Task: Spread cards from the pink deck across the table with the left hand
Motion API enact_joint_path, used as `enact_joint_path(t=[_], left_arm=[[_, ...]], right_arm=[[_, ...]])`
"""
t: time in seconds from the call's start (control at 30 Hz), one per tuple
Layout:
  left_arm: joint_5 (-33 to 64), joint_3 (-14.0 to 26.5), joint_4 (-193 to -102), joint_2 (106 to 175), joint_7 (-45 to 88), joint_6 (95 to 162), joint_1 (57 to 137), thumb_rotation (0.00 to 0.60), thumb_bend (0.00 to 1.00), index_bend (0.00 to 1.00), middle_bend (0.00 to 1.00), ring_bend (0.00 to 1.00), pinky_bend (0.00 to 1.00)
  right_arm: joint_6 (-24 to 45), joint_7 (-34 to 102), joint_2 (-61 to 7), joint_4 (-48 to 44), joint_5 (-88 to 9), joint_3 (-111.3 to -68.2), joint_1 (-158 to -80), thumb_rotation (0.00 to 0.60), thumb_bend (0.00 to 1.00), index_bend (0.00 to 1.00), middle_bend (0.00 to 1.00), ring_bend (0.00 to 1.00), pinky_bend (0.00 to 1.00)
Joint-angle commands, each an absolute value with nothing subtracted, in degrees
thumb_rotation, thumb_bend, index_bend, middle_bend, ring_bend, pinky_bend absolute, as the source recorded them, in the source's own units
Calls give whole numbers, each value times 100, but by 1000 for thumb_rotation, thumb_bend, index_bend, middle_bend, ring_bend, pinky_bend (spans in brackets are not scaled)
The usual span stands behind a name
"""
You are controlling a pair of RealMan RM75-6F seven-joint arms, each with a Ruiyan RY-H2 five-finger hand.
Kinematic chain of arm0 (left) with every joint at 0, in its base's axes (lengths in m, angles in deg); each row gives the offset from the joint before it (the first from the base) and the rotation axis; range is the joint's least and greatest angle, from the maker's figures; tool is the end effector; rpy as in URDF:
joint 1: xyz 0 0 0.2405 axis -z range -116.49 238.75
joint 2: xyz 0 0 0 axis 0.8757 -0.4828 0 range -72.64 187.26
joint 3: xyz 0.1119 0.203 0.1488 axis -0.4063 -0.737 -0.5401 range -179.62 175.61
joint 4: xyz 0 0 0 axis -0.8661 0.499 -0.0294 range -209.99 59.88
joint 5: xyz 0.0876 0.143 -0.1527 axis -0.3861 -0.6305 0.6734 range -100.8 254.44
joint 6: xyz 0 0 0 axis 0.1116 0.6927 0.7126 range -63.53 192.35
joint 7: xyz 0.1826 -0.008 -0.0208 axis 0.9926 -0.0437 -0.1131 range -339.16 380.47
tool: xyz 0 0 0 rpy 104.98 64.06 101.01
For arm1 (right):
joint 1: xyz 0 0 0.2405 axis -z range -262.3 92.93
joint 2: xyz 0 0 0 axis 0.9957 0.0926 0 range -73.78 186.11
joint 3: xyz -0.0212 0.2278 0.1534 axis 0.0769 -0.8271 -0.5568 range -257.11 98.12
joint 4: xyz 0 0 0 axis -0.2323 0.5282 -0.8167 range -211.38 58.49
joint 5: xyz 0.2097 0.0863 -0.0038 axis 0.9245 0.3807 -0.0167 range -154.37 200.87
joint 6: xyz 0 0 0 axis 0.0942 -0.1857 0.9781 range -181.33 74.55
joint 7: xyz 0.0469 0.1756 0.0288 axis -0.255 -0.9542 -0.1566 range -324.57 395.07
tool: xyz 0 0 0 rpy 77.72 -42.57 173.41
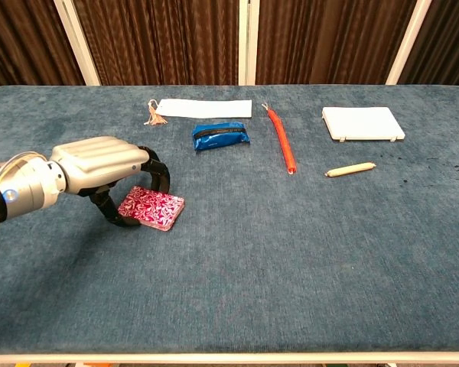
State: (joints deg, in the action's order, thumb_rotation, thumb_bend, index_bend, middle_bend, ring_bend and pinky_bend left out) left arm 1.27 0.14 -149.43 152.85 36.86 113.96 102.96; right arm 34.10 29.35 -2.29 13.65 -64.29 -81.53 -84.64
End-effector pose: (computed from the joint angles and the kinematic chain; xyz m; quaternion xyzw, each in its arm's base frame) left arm -0.1770 0.3565 -0.1155 -0.8279 -0.3216 -0.3029 0.3455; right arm -0.3606 -0.1916 0.1941 0.5853 -0.3870 0.3678 0.6102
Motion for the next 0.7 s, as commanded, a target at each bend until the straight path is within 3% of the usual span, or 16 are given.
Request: enact_joint_path(t=[0.03,0.7], left_arm=[[97,11,-14922,15299,3604,11403,10286,600,241,362,372,143,225],[-60,13,-14888,15252,3139,11442,10237,600,245,367,374,143,225]], right_arm=[[3402,2935,-233,1359,-6426,-8152,-8467,600,104,0,0,0,0],[3406,2974,-242,1362,-6425,-8156,-8465,600,105,0,0,0,0]])
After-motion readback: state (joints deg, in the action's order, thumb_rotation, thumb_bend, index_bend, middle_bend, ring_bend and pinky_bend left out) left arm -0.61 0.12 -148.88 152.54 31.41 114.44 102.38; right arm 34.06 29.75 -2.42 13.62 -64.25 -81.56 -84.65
